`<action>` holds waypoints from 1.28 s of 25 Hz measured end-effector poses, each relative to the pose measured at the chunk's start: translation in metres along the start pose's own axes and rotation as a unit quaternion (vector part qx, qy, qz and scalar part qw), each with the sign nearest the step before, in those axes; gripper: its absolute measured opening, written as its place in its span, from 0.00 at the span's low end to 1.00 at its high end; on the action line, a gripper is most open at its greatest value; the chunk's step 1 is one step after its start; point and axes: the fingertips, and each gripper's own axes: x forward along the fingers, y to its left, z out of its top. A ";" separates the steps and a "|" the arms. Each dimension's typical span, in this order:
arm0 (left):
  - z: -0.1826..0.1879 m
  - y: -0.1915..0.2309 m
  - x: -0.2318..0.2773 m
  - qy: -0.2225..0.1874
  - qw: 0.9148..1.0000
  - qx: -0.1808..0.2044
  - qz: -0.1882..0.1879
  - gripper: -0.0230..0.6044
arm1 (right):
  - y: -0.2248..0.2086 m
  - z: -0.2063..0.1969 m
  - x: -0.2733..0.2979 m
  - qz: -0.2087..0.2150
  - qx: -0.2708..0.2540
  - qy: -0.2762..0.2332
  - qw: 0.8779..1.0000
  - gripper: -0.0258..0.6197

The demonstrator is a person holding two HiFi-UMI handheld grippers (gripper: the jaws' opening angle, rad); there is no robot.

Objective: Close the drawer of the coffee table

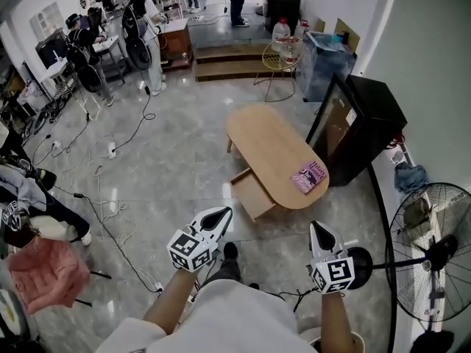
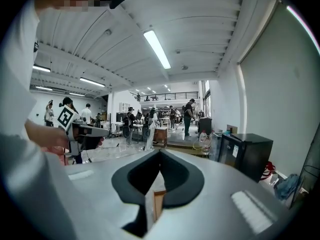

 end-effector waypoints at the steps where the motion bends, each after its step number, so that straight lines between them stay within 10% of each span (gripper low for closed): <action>1: 0.001 0.007 0.005 0.001 1.000 -0.001 -0.002 0.05 | -0.002 0.001 0.008 -0.001 0.000 0.002 1.000 0.06; 32: 0.033 0.218 0.135 0.043 0.997 -0.027 -0.053 0.05 | -0.033 0.024 0.240 -0.039 0.003 0.045 0.998 0.06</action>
